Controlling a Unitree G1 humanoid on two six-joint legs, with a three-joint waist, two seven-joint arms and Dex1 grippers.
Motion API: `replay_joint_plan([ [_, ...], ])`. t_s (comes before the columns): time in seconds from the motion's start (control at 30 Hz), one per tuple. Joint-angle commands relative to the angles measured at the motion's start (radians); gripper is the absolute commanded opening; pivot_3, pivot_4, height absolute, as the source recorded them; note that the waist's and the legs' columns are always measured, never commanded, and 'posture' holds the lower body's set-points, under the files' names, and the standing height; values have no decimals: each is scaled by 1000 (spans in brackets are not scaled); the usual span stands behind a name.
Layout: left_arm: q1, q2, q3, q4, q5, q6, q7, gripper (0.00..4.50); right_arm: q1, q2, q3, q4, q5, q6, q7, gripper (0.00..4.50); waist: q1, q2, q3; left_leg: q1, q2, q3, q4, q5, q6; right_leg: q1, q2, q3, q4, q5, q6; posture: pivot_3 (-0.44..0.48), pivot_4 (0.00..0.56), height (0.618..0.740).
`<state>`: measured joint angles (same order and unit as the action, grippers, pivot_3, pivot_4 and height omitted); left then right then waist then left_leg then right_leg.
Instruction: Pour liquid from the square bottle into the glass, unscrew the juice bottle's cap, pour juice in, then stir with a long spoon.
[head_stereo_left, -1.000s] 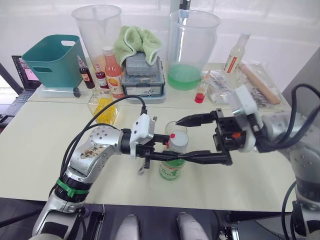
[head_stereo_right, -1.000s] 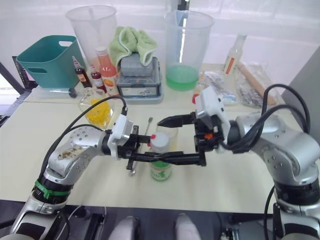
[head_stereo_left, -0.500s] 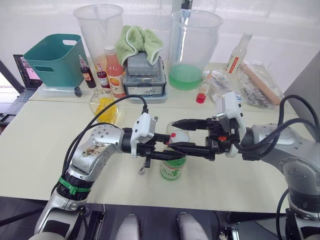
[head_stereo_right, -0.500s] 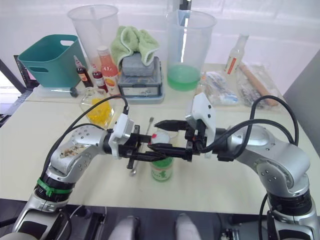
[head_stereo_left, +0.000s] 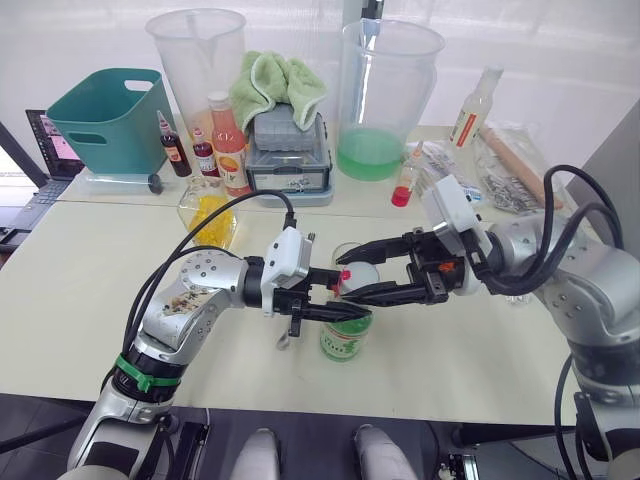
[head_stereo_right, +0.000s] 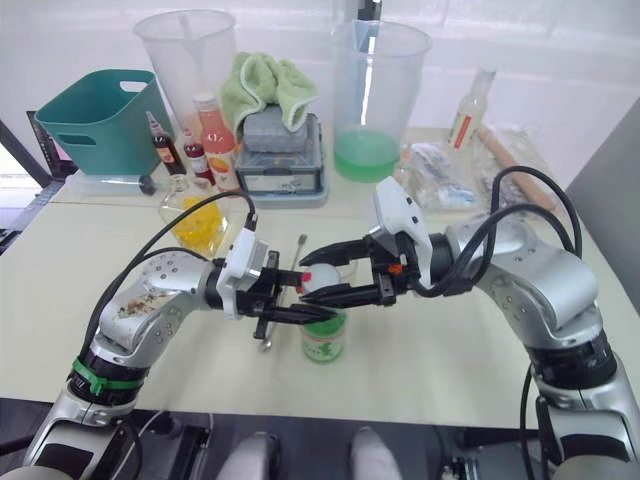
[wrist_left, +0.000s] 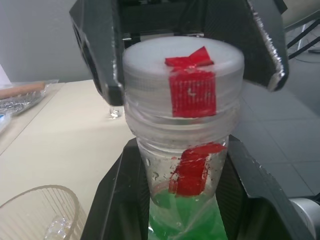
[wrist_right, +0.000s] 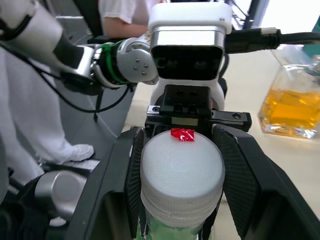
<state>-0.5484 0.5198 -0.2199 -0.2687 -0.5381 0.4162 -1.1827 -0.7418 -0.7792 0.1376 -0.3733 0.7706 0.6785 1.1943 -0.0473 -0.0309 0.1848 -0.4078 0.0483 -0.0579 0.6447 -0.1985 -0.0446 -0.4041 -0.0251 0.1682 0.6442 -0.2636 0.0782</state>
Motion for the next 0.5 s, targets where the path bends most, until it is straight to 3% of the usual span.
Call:
replay_joint_plan([
  [0.03, 17, 9, -30, -3, 35, 16, 12, 1280, -77, 1, 28, 72, -56, -80, 134, 1689, 1, 0, 0, 0, 0, 0, 0, 0, 0, 0, 0, 0, 0, 0, 0, 0, 150, 728],
  [0.23, 21, 8, -33, -10, 32, 20, 23, 1280, -140, 34, 31, 139, -85, -113, 207, 1689, 2, 0, 0, -1, 0, 0, 0, 0, 0, 0, 0, 0, 0, 0, 0, 0, 150, 728],
  [0.5, 17, 8, -35, -8, 33, 20, 18, 1280, -158, 72, -14, 131, -36, -52, 197, 1689, 1, 0, 0, -1, 0, 0, 0, 0, 0, -1, 0, 0, 1, 0, 0, 0, 150, 728],
])
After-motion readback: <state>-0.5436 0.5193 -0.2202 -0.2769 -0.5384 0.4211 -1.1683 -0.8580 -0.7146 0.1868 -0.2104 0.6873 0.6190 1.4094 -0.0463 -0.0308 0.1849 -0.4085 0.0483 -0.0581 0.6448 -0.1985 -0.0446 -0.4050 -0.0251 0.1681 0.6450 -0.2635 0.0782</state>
